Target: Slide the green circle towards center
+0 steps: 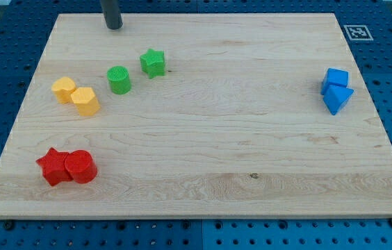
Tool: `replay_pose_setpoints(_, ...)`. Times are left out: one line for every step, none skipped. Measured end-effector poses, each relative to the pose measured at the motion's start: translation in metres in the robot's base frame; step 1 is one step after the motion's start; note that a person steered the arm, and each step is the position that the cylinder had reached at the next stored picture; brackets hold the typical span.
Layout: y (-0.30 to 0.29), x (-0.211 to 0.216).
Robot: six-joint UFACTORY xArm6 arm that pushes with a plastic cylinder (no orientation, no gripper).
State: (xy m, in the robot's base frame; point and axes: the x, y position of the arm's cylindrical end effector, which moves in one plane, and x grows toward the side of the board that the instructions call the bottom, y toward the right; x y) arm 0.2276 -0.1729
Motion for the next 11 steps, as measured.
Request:
replay_pose_setpoints(-0.003,0.002)
replay_pose_setpoints(-0.009,0.03)
replay_pose_setpoints(-0.028,0.049)
replay_pose_setpoints(-0.035,0.064)
replay_pose_setpoints(-0.04,0.098)
replay_pose_setpoints(-0.04,0.112)
replay_pose_setpoints(-0.04,0.113)
replay_pose_setpoints(-0.039,0.127)
replay_pose_setpoints(-0.027,0.139)
replay_pose_setpoints(-0.005,0.156)
replay_pose_setpoints(0.02,0.163)
